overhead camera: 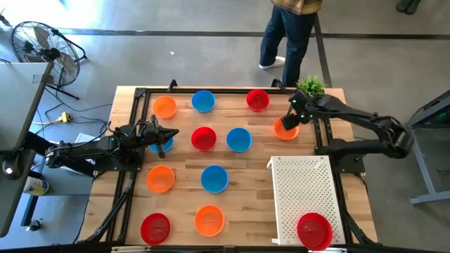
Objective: Pick & Place Mini bowls
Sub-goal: Put the orange bowl on the shelf
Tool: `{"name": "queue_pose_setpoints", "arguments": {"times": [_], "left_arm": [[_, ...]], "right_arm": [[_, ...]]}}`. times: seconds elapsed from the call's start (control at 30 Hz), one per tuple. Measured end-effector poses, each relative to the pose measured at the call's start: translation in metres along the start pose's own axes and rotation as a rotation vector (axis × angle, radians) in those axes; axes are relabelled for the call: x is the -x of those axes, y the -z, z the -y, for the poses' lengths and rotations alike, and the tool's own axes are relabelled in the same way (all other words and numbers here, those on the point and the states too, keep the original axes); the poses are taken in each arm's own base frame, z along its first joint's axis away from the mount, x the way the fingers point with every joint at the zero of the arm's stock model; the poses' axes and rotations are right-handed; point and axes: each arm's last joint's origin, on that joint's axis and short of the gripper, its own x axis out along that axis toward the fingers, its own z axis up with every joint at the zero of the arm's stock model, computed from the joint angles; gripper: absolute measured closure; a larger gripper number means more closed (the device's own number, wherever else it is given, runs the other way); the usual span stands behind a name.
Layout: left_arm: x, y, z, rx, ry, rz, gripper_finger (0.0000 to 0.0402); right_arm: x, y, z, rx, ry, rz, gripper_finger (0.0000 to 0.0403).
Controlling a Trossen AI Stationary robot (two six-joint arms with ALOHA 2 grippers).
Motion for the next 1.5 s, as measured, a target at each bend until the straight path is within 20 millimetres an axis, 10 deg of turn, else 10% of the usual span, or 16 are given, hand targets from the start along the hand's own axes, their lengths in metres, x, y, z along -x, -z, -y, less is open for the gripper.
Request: {"name": "queue_pose_setpoints", "arguments": {"times": [0.4,1.1,1.27,1.5], "left_arm": [[0.000,0.000,0.000,0.000,0.000,0.000,0.0401],[0.000,0.000,0.000,0.000,0.000,0.000,0.0401],[0.000,0.000,0.000,0.000,0.000,0.000,0.0401],[0.000,0.000,0.000,0.000,0.000,0.000,0.0401]], "right_arm": [[-0.040,0.013,0.034,-0.131,-0.096,-0.012,0.0257],[-0.062,0.014,0.032,-0.136,-0.140,-0.024,0.0396],[-0.040,0.003,0.029,-0.133,-0.197,0.004,0.0399],[0.040,-0.014,0.027,-0.065,-0.204,0.032,0.0401]]}}
